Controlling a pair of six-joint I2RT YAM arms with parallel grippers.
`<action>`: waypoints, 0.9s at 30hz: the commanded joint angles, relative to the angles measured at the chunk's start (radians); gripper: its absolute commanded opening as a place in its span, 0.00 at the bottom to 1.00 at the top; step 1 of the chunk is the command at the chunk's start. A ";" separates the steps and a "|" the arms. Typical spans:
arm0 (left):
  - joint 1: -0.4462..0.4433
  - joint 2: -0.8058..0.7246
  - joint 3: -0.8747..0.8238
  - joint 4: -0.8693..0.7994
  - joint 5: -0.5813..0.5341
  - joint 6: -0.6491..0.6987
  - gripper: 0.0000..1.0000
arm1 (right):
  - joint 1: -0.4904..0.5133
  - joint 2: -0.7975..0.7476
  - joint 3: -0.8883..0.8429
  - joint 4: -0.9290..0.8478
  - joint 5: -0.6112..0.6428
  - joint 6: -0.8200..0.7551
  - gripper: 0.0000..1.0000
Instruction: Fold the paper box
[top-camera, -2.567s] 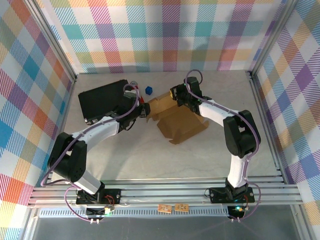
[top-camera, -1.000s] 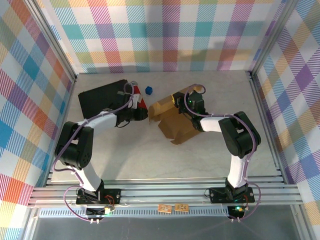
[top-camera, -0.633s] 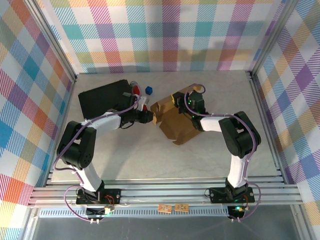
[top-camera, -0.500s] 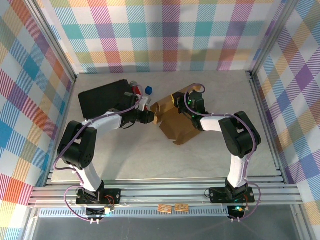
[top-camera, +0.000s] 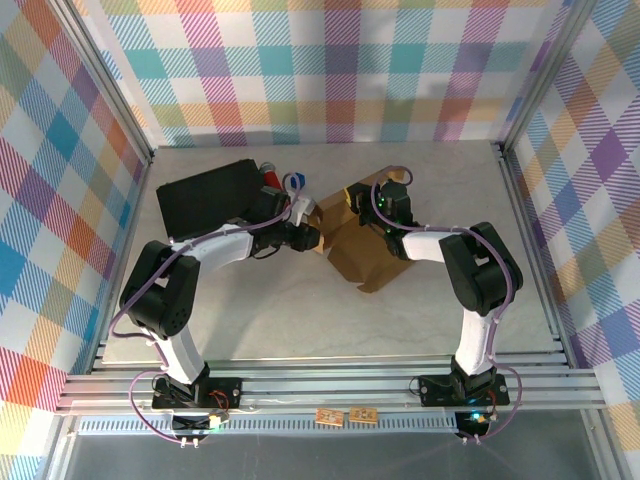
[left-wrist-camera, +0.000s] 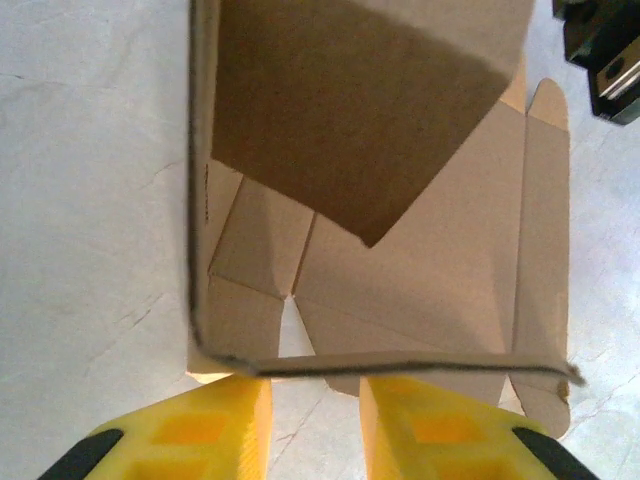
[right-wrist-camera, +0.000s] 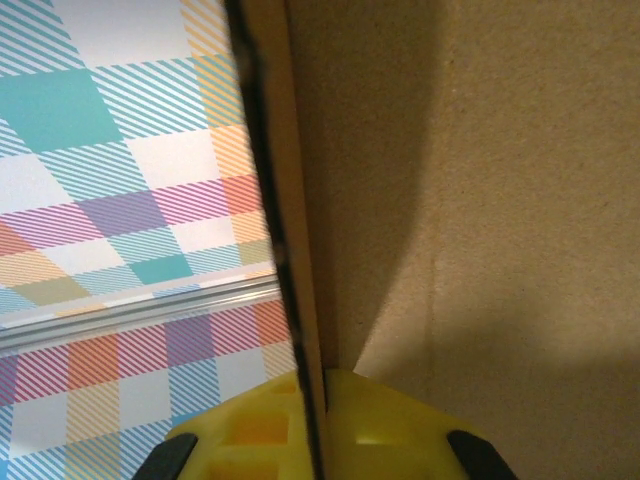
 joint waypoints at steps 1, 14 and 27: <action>-0.028 -0.021 -0.003 0.111 0.009 -0.048 0.29 | 0.011 0.024 0.005 -0.071 -0.018 0.022 0.00; -0.085 0.016 0.009 0.148 -0.085 -0.096 0.30 | 0.010 0.033 -0.003 -0.033 -0.027 0.034 0.00; -0.121 0.075 0.042 0.115 -0.264 -0.058 0.25 | 0.010 0.027 -0.010 -0.034 -0.034 0.043 0.00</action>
